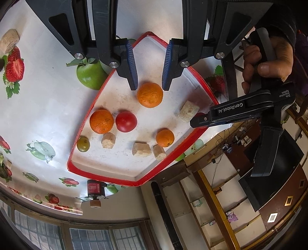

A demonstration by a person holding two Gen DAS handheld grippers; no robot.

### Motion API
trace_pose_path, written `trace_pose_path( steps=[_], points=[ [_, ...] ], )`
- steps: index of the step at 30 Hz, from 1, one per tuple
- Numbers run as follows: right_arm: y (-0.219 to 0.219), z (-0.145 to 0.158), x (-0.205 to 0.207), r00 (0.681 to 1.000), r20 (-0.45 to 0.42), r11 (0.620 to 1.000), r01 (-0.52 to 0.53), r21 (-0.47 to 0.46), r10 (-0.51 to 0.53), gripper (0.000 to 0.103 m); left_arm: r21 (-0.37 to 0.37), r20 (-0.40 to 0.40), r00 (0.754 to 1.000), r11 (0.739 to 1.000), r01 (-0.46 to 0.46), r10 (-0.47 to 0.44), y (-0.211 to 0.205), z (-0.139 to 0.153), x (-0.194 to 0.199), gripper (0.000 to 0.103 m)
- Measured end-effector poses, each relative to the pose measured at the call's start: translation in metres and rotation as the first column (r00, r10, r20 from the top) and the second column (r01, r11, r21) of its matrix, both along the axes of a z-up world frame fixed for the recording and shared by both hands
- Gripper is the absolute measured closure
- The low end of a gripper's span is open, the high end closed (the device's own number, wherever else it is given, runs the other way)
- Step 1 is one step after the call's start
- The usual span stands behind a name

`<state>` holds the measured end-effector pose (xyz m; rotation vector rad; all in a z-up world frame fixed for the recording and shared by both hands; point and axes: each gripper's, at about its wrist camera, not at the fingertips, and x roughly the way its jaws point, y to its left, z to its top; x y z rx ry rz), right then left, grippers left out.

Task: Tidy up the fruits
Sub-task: 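Carry the tomato and orange with both grippers over the red-rimmed tray, then open both grippers to drop the tomato and orange into the tray, then move both open grippers toward the beige chunk and dark purple fruit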

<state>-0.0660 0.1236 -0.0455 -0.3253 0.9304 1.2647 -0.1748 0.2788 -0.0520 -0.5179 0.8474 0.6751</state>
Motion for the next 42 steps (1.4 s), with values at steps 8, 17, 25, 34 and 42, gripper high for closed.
trace_pose_path(
  steps=[8, 17, 25, 34, 42],
  points=[
    [-0.037, 0.013, 0.013, 0.997, 0.001, 0.997, 0.072, 0.037, -0.072, 0.074, 0.045, -0.009, 1.0, 0.999, 0.011, -0.011, -0.016, 0.009, 0.003, 0.049],
    [-0.1, 0.023, 0.039, 0.98, 0.013, 0.979, 0.197, 0.058, -0.198, 0.073, 0.061, 0.025, 0.997, 0.996, 0.068, -0.07, -0.043, 0.026, 0.013, 0.049],
    [-0.157, 0.023, 0.067, 0.945, 0.006, 0.943, 0.327, 0.051, -0.328, 0.058, 0.055, 0.041, 0.984, 0.983, 0.173, -0.176, -0.078, 0.033, 0.037, 0.049],
    [-0.198, 0.024, 0.079, 0.91, 0.035, 0.91, 0.411, 0.059, -0.413, 0.041, 0.04, 0.046, 0.953, 0.954, 0.297, -0.299, -0.123, 0.036, 0.068, 0.049],
    [-0.217, 0.023, 0.09, 0.885, 0.049, 0.886, 0.46, 0.062, -0.463, 0.041, 0.003, 0.053, 0.897, 0.898, 0.44, -0.439, -0.174, 0.03, 0.099, 0.047]
  ],
)
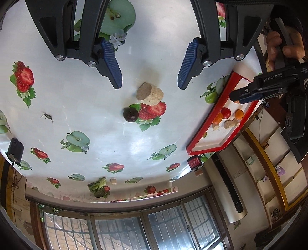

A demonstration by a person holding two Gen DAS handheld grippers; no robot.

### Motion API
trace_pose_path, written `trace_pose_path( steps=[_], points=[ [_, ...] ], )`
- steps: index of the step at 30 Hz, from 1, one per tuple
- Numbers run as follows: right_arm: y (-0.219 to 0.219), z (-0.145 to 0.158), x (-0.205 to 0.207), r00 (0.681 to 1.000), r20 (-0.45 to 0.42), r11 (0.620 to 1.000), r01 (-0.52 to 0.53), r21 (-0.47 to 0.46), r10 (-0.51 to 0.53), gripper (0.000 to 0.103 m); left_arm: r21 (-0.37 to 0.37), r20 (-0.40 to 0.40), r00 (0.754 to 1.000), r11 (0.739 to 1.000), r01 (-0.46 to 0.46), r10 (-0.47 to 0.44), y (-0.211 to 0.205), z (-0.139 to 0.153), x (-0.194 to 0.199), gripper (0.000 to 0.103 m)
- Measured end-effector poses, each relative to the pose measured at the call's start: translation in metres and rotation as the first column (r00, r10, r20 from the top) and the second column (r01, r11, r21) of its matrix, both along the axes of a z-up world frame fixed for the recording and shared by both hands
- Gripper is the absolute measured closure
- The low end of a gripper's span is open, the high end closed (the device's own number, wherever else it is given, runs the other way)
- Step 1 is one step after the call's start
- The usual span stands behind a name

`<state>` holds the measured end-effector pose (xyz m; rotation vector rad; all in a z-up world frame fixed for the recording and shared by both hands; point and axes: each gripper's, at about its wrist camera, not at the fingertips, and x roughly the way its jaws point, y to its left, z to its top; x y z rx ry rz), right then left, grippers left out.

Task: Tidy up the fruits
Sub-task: 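Move both open grippers toward the beige chunk and dark purple fruit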

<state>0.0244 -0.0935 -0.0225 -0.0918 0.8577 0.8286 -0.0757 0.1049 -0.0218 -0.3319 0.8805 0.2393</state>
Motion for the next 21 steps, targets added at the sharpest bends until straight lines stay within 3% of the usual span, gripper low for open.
trace_pose_path(
  steps=[9, 21],
  points=[
    [-0.011, -0.005, 0.023, 1.0, -0.011, 1.0, 0.022, -0.016, -0.022, 0.05, -0.023, -0.019, 0.987, 0.987, 0.162, -0.162, -0.051, -0.005, 0.051, 0.047],
    [-0.032, -0.01, 0.052, 0.996, -0.033, 0.996, 0.084, -0.014, -0.084, 0.057, -0.064, -0.06, 0.976, 0.976, 0.207, -0.211, -0.075, -0.026, 0.096, 0.047]
  ],
)
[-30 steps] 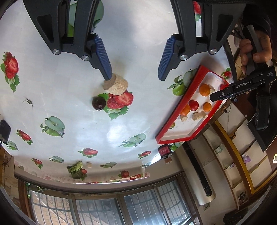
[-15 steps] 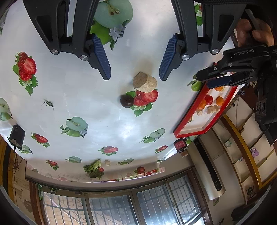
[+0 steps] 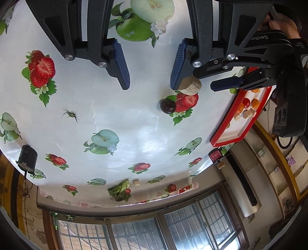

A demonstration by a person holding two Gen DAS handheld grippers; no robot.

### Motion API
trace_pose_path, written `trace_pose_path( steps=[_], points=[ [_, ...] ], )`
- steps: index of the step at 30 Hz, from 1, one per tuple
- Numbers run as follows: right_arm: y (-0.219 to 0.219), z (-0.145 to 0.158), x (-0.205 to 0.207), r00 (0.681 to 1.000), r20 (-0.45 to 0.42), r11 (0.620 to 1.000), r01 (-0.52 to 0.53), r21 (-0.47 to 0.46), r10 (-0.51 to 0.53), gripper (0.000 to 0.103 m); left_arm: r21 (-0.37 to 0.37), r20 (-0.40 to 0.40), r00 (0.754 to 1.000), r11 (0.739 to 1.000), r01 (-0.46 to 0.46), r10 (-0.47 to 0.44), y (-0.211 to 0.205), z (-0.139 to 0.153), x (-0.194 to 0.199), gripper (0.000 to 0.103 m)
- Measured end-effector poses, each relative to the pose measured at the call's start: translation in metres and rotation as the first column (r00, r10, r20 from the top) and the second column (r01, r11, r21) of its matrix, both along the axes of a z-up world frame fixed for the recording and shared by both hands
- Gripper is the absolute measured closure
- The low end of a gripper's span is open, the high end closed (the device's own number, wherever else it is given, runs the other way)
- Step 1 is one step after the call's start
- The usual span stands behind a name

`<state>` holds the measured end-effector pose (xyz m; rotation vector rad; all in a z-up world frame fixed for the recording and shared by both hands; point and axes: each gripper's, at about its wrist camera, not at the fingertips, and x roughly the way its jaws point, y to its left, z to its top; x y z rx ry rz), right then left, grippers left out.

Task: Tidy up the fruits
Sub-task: 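Move both open grippers toward the beige chunk and dark purple fruit, then grasp the beige chunk with the left gripper while the right grasps the purple fruit, then carry the beige chunk and purple fruit with both grippers over the tray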

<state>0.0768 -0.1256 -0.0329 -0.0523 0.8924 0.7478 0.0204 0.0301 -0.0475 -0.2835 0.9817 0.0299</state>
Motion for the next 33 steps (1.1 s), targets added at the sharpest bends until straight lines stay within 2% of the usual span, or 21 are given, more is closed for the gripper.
trace_pose_path(
  steps=[2, 3, 4, 5, 8, 10, 17, 18, 19, 20, 33],
  points=[
    [-0.002, 0.0, 0.005, 1.0, -0.006, 1.0, 0.006, 0.005, -0.006, 0.057, 0.003, -0.002, 1.0, 1.0, 0.003, -0.003, -0.001, -0.005, 0.007, 0.051],
    [-0.001, -0.001, 0.007, 1.0, -0.01, 1.0, 0.009, 0.007, -0.009, 0.057, 0.0, -0.005, 1.0, 1.0, 0.001, -0.001, 0.0, -0.008, 0.009, 0.06],
    [0.0, -0.001, 0.009, 1.0, -0.014, 1.0, 0.01, 0.01, -0.009, 0.058, -0.014, -0.012, 1.0, 1.0, 0.001, -0.001, 0.003, -0.01, 0.01, 0.078],
    [0.001, -0.002, 0.011, 1.0, -0.02, 1.0, 0.009, 0.014, -0.009, 0.058, -0.031, -0.005, 1.0, 1.0, -0.003, 0.003, 0.007, -0.01, 0.009, 0.079],
    [0.013, -0.004, 0.016, 0.999, -0.034, 1.0, -0.005, 0.022, 0.006, 0.058, 0.013, 0.022, 0.999, 0.999, -0.04, 0.04, 0.02, -0.001, 0.002, 0.079],
    [0.027, -0.006, 0.019, 0.999, -0.038, 1.0, -0.026, 0.017, 0.027, 0.058, 0.009, 0.032, 0.997, 0.997, -0.073, 0.073, 0.035, 0.003, -0.004, 0.079],
    [0.085, -0.03, 0.028, 0.996, -0.03, 0.992, -0.089, -0.093, 0.087, 0.058, 0.019, 0.05, 0.988, 0.989, -0.147, 0.146, 0.066, 0.011, -0.016, 0.079],
    [0.089, -0.035, 0.029, 0.996, -0.032, 0.99, -0.09, -0.107, 0.087, 0.06, 0.019, 0.052, 0.987, 0.988, -0.151, 0.15, 0.068, 0.012, -0.017, 0.079],
    [0.092, -0.039, 0.03, 0.995, -0.038, 0.989, -0.094, -0.117, 0.09, 0.077, 0.022, 0.054, 0.986, 0.987, -0.156, 0.155, 0.07, 0.013, -0.018, 0.079],
    [0.094, -0.04, 0.029, 0.995, -0.035, 0.988, -0.094, -0.125, 0.09, 0.076, 0.026, 0.056, 0.985, 0.986, -0.162, 0.16, 0.071, 0.014, -0.019, 0.078],
    [0.116, -0.002, -0.012, 0.984, 0.036, 0.984, -0.17, -0.061, 0.172, 0.076, 0.06, 0.103, 0.969, 0.971, -0.23, 0.223, 0.09, 0.035, -0.038, 0.078]
  ],
)
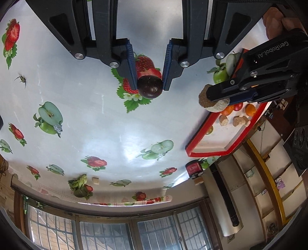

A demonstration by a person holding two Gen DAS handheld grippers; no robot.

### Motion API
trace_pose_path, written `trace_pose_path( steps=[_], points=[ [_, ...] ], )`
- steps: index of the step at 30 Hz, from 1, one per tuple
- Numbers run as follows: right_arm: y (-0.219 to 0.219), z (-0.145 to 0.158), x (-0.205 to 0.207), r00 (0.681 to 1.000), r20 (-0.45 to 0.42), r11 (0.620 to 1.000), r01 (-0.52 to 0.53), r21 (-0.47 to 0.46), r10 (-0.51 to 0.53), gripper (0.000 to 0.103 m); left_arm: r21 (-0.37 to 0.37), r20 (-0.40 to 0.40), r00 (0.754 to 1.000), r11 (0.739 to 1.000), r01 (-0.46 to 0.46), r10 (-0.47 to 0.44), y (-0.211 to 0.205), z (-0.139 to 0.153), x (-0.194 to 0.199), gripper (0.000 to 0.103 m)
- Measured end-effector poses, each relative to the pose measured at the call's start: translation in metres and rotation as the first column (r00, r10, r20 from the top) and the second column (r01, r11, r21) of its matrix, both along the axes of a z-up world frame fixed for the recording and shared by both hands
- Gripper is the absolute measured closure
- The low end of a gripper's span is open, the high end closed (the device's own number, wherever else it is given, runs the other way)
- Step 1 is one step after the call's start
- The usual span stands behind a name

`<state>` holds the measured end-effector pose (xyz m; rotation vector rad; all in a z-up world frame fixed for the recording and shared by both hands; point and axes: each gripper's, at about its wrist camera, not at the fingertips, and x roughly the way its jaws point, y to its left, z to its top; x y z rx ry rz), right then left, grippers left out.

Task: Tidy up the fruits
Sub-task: 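Carry the beige chunk and purple fruit with both grippers over the tray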

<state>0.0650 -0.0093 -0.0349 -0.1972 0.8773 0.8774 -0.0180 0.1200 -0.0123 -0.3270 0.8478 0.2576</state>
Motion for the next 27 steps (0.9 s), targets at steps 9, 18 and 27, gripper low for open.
trace_pose_path(
  steps=[9, 18, 27],
  points=[
    [0.032, 0.012, -0.021, 0.998, 0.011, 0.998, -0.068, 0.016, 0.068, 0.076, 0.02, 0.008, 0.998, 0.997, -0.07, 0.07, 0.026, 0.008, -0.019, 0.078],
    [0.063, 0.019, -0.034, 0.992, 0.021, 0.992, -0.121, 0.019, 0.121, 0.077, 0.025, 0.015, 0.992, 0.992, -0.127, 0.127, 0.053, 0.011, -0.035, 0.078],
    [0.092, 0.024, -0.037, 0.987, 0.023, 0.987, -0.159, 0.02, 0.159, 0.077, 0.024, 0.011, 0.985, 0.985, -0.17, 0.169, 0.076, 0.01, -0.045, 0.078]
  ],
)
